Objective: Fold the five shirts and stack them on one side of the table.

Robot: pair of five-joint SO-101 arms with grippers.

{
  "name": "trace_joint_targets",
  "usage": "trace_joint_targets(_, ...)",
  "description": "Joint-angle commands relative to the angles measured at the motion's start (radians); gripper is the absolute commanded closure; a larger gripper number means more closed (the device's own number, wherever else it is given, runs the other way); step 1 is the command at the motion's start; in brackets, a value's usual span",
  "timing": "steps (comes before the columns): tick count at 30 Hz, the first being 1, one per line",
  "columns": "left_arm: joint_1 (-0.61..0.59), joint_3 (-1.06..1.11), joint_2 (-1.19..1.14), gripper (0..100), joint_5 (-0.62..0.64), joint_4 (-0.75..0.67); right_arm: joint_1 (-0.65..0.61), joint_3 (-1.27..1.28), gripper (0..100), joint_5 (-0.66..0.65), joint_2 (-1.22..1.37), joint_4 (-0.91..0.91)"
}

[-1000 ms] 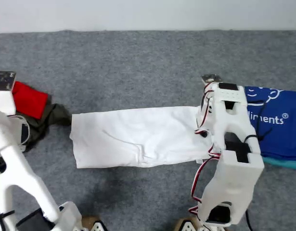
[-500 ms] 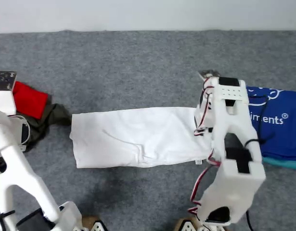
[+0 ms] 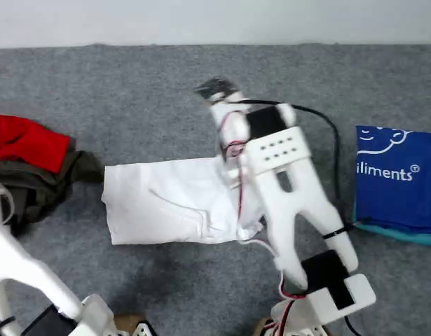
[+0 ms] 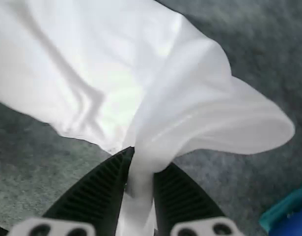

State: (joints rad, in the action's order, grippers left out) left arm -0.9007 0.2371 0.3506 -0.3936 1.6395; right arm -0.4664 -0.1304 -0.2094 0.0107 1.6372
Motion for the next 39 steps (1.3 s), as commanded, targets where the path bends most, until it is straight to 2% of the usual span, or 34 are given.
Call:
trace_joint_targets(1, -0.064, -0.016, 0.032, 98, 0.005, -0.055, -0.114, -0.089, 98.8, 0.012, -0.010, -0.027)
trace_joint_targets(9, -0.074, -0.016, 0.028, 98, 0.005, -0.072, -0.271, -0.299, 98.8, 0.005, 0.242, -0.073)
trace_joint_targets(18, -0.074, -0.016, 0.028, 98, 0.005, -0.072, -0.331, -0.686, 98.8, 0.006, 0.568, -0.015)
trace_joint_targets(24, -0.074, -0.015, 0.026, 98, 0.005, -0.072, -0.394, -0.913, 98.8, 0.005, 0.693, 0.079)
trace_joint_targets(31, -0.075, -0.015, 0.026, 98, 0.006, -0.072, -0.441, -1.057, 98.3, 0.003, 0.794, 0.082)
trace_joint_targets(33, -0.075, -0.015, 0.026, 98, 0.006, -0.072, -0.449, -1.076, 94.2, 0.003, 0.822, 0.079)
trace_joint_targets(37, -0.075, -0.015, 0.026, 98, 0.006, -0.072, -0.460, -1.114, 75.5, 0.003, 0.851, 0.084)
trace_joint_targets(39, -0.077, -0.015, 0.026, 98, 0.006, -0.072, -0.461, -1.140, 72.5, 0.003, 0.851, 0.099)
